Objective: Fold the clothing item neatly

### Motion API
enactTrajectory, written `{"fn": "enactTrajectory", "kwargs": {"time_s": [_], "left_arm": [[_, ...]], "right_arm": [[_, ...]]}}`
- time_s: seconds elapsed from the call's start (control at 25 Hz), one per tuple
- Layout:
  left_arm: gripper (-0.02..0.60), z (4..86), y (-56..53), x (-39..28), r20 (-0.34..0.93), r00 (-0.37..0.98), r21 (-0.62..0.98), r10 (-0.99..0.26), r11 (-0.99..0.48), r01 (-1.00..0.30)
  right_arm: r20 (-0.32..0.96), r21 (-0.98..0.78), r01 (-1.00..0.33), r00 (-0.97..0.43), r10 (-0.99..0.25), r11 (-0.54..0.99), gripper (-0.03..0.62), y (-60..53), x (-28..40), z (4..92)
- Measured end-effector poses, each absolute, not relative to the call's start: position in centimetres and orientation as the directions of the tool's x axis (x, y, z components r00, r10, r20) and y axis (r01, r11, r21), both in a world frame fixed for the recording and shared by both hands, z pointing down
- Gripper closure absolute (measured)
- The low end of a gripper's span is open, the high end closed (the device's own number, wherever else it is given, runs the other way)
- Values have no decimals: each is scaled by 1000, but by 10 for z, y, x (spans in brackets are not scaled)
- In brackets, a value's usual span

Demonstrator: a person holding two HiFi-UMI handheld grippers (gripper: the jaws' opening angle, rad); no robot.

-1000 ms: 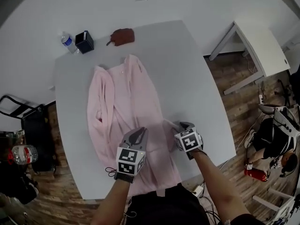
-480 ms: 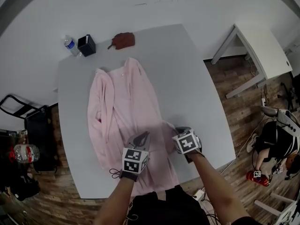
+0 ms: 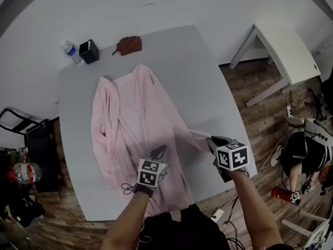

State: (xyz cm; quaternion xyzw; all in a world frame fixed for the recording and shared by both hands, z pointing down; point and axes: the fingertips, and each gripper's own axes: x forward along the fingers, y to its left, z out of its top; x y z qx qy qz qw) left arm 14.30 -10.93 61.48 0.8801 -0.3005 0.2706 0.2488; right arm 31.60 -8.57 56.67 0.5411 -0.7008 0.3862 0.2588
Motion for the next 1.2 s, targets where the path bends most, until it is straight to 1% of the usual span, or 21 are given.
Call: {"fn": "enactTrajectory", "kwargs": {"time_s": [0.08, 0.16, 0.2, 0.28, 0.32, 0.36, 0.44, 0.52, 0.56, 0.6, 0.68, 0.76, 0.84, 0.92, 0.96, 1.08, 1.2], "left_arm": [[553, 616, -107, 148, 622, 682, 284, -384, -701, -654], [553, 620, -104, 152, 618, 691, 303, -376, -696, -651], [552, 623, -102, 154, 618, 692, 313, -372, -692, -651], [553, 630, -101, 157, 626, 690, 323, -365, -684, -654], [552, 633, -101, 159, 631, 686, 324, -362, -681, -657], [552, 635, -102, 160, 635, 683, 323, -361, -679, -659], [552, 634, -101, 163, 637, 682, 320, -360, -681, -659], [553, 631, -101, 165, 630, 686, 309, -363, -693, -651], [553, 630, -101, 165, 628, 687, 301, -366, -700, -647], [552, 630, -101, 164, 627, 686, 292, -368, -706, -645], [553, 629, -100, 163, 630, 683, 277, -371, -714, -643], [552, 627, -99, 163, 631, 680, 267, -372, -719, -641], [552, 624, -98, 162, 631, 679, 256, -376, -725, -639], [554, 621, -95, 163, 628, 680, 250, -379, -729, -637], [552, 619, -93, 164, 626, 682, 250, -379, -731, -635], [553, 613, -85, 167, 621, 687, 250, -377, -736, -629], [552, 611, -77, 163, 621, 686, 244, -378, -739, -628]], "right_arm": [[765, -326, -943, -303, -569, 63, 556, -82, 331, 552], [721, -472, -881, -367, -587, -29, 556, -83, 344, 538], [689, -566, -820, -413, -596, -86, 556, -84, 348, 533], [610, -740, -639, -508, -608, -209, 555, -84, 354, 533], [585, -785, -562, -535, -610, -259, 554, -83, 356, 540], [582, -797, -527, -540, -609, -295, 554, -79, 360, 551], [609, -775, -544, -510, -607, -321, 554, -72, 368, 575], [652, -716, -629, -450, -611, -302, 554, -68, 377, 594], [685, -655, -703, -400, -609, -276, 554, -68, 384, 602], [720, -570, -785, -336, -607, -241, 539, -68, 392, 608], [760, -355, -925, -201, -618, -136, 436, -65, 408, 611], [759, -123, -992, -121, -640, 43, 414, -57, 408, 603], [760, 49, -960, -143, -634, 275, 411, -43, 385, 599], [793, 131, -874, -191, -578, 468, 410, -25, 359, 611], [814, 153, -832, -201, -545, 534, 407, -16, 351, 620], [860, 216, -723, -177, -479, 656, 396, -2, 344, 644], [878, 245, -663, -157, -451, 708, 396, -3, 342, 658]]}}
